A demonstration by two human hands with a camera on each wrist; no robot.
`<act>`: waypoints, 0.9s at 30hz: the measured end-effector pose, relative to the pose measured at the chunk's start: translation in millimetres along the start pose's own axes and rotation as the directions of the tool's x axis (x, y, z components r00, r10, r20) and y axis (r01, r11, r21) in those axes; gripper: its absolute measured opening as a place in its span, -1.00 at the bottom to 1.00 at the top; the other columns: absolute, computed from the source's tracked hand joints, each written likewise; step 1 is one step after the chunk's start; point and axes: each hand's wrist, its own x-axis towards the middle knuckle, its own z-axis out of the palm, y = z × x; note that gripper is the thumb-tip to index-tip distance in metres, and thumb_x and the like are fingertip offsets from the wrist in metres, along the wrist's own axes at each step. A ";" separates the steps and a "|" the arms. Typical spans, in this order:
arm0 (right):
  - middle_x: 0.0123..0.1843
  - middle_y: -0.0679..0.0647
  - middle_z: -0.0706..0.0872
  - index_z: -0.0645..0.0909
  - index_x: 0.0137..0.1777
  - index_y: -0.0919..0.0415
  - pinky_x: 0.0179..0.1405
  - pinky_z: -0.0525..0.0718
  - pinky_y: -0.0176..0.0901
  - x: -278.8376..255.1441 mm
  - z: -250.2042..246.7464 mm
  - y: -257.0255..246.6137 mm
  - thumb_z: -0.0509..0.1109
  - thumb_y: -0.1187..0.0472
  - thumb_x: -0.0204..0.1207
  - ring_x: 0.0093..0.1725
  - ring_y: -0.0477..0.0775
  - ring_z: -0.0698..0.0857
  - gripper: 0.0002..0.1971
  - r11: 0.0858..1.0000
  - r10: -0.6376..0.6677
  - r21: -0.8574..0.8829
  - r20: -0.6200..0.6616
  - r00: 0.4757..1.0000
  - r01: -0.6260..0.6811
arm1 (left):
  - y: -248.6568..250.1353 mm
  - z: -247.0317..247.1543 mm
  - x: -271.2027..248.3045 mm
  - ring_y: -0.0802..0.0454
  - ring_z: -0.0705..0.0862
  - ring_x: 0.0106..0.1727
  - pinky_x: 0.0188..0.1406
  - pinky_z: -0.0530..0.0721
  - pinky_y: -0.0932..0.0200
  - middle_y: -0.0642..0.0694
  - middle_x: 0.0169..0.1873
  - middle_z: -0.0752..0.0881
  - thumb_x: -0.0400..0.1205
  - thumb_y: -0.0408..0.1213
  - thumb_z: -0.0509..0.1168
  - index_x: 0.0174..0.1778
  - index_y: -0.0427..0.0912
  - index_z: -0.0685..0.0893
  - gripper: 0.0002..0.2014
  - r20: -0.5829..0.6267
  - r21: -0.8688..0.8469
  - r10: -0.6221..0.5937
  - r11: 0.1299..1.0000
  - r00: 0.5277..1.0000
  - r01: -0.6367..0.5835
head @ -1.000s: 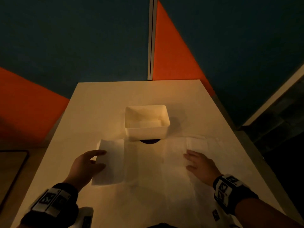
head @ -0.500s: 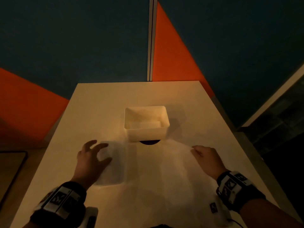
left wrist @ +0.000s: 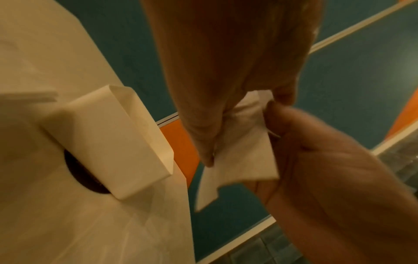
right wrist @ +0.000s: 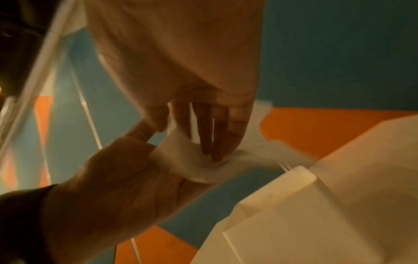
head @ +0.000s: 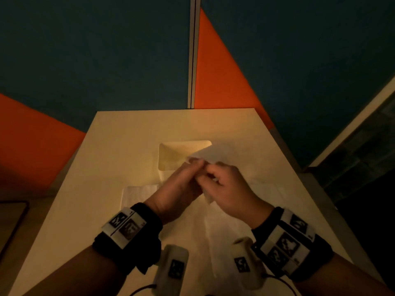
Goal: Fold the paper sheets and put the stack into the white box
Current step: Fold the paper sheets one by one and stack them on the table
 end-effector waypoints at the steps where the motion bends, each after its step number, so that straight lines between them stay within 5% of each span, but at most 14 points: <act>1: 0.15 -0.04 0.71 0.58 0.39 0.05 0.21 0.61 -0.27 0.6 1.1 -0.6 0.26 0.01 0.58 0.18 -0.24 0.64 -0.60 0.999 -0.039 -0.013 0.070 0.997 0.040 | 1.7 0.6 0.1 0.01 0.73 -0.02 -0.05 0.72 0.21 -0.24 -0.05 0.71 0.62 -0.06 0.20 0.14 -0.37 0.54 -0.59 -0.018 -0.037 0.025 0.999 1.000 -0.025; 3: 0.34 0.00 0.60 0.52 0.44 0.10 0.35 0.54 -0.20 0.5 0.9 0.1 0.23 -0.07 0.55 0.36 -0.16 0.55 -0.51 0.996 -0.084 0.000 0.179 0.980 0.086 | 3.2 -3.1 0.2 -0.08 0.73 -0.05 -0.12 0.74 0.15 -0.33 -0.05 0.69 0.56 -0.07 0.19 0.17 -0.41 0.57 -0.54 -0.079 -0.065 0.036 0.997 0.996 -0.041; 6: 0.30 -0.12 0.60 0.54 0.40 0.08 0.31 0.56 -0.30 -0.7 -4.8 1.6 0.33 0.03 0.53 0.31 -0.24 0.57 -0.57 0.991 -0.049 0.132 0.221 0.974 0.020 | 2.5 -10.8 -1.3 -0.17 0.72 -0.01 -0.07 0.71 0.04 -0.34 -0.01 0.71 0.58 -0.07 0.21 0.17 -0.38 0.61 -0.57 -0.183 -0.059 0.022 0.998 0.983 -0.033; 10: 0.18 -0.14 0.64 0.64 0.20 0.01 0.04 0.58 -0.38 1.8 -22.6 7.5 0.44 0.22 0.52 0.06 -0.34 0.59 -0.73 0.993 0.075 0.100 -0.066 0.995 -0.068 | 1.9 -22.3 -1.2 0.06 0.78 -0.19 -0.20 0.75 0.15 -0.06 -0.18 0.79 0.65 -0.13 0.19 0.02 -0.14 0.62 -0.81 -0.271 -0.046 0.041 0.997 0.962 -0.055; 13: 0.18 -0.11 0.59 0.55 0.28 -0.03 -0.05 0.56 -0.31 6.5 -40.3 14.0 0.46 0.05 0.48 0.05 -0.20 0.57 -0.63 0.945 0.326 0.058 -0.224 0.919 -0.321 | 5.6 -27.5 -4.2 0.03 0.80 -0.22 -0.27 0.76 0.17 -0.10 -0.20 0.81 0.55 -0.15 0.22 0.12 -0.20 0.63 -0.70 -0.175 -0.145 0.011 0.989 0.985 -0.037; 15: 0.15 0.00 0.66 0.52 0.34 -0.01 -0.11 0.63 -0.23 6.4 -48.0 16.7 0.45 0.02 0.46 0.07 0.01 0.66 -0.56 0.881 0.458 0.180 -0.097 0.884 -0.437 | 7.8 -28.5 -6.1 -0.02 0.79 -0.18 -0.25 0.76 0.14 -0.14 -0.13 0.81 0.52 -0.15 0.23 0.22 -0.23 0.60 -0.62 -0.143 -0.151 -0.014 0.988 0.990 -0.008; 19: 0.09 0.15 0.79 0.64 0.22 0.14 -0.14 0.77 -0.15 1.5 -49.9 14.4 0.36 0.37 0.51 0.00 0.07 0.78 -0.69 0.723 0.410 0.545 0.158 0.898 -0.425 | 10.8 -26.2 -6.6 -0.07 0.79 -0.09 -0.19 0.76 0.10 -0.17 -0.06 0.80 0.55 -0.14 0.27 0.22 -0.26 0.59 -0.63 -0.081 -0.102 -0.060 0.993 0.995 0.051; 23: 0.09 0.20 0.78 0.68 0.17 0.20 0.04 0.72 0.01 1.0 -49.4 22.2 0.28 0.45 0.52 0.02 0.11 0.77 -0.70 0.668 0.424 0.622 0.133 0.896 -0.408 | 11.4 -29.3 -5.9 -0.13 0.76 0.06 -0.03 0.76 0.05 -0.20 0.09 0.77 0.45 -0.19 0.35 0.22 -0.24 0.63 -0.59 -0.092 -0.002 -0.056 0.998 0.994 0.056; 27: -0.18 0.15 0.73 0.75 -0.16 0.12 -0.31 0.63 -0.06 -0.7 -55.3 26.8 0.28 0.44 0.52 -0.23 0.15 0.66 -0.73 0.646 0.438 0.651 0.111 0.892 -0.398 | 20.7 -35.4 -7.5 -0.05 0.77 -0.10 -0.17 0.76 0.15 -0.13 -0.09 0.80 0.47 -0.41 0.38 -0.01 -0.17 0.78 -0.79 -0.044 0.111 -0.022 0.993 0.999 0.027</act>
